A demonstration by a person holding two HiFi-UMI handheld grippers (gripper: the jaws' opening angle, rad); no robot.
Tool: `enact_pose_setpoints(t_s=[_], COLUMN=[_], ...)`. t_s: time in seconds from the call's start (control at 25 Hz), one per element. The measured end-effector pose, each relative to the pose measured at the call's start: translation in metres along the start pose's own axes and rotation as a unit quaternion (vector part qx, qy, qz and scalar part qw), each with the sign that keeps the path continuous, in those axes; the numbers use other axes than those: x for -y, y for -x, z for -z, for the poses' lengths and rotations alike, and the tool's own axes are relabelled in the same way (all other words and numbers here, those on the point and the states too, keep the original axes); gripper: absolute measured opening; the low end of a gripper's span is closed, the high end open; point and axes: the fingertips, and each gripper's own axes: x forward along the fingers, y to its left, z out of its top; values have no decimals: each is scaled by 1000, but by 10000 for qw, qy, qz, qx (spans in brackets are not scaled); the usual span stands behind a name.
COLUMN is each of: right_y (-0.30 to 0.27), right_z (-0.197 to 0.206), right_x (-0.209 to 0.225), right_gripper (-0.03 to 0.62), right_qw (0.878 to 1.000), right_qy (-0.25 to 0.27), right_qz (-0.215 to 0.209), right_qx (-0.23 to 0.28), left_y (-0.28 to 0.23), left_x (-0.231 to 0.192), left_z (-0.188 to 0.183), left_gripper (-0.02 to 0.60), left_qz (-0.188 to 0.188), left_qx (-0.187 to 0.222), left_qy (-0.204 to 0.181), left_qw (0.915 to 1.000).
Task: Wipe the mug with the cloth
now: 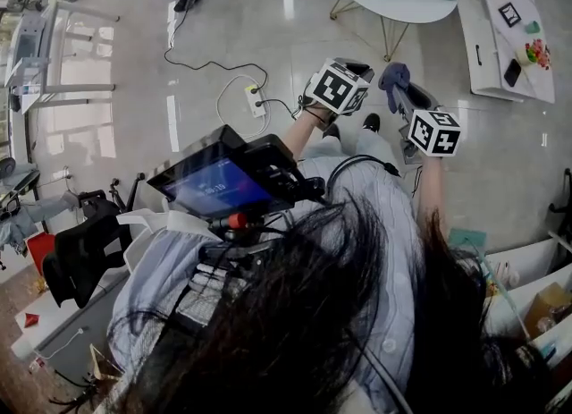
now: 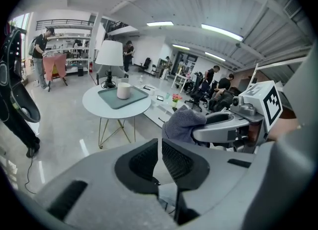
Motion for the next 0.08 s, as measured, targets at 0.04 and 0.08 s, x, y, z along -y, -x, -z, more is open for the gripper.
enact_pose_setpoints(t_s=[0.04, 0.08], right_y=[1, 1], right_z=[2, 5], right_x=[-2, -5], right_gripper=[107, 106], right_qw=[10000, 10000], right_qy=[-2, -5], right_qz=[5, 9], right_qx=[-4, -9], left_y=[2, 3], left_x=[1, 2], left_z=[2, 4], left_gripper=[40, 40], left_qz=[6, 9], left_qx=[-9, -20], left_qy=[-67, -135], left_qw=[10000, 9999])
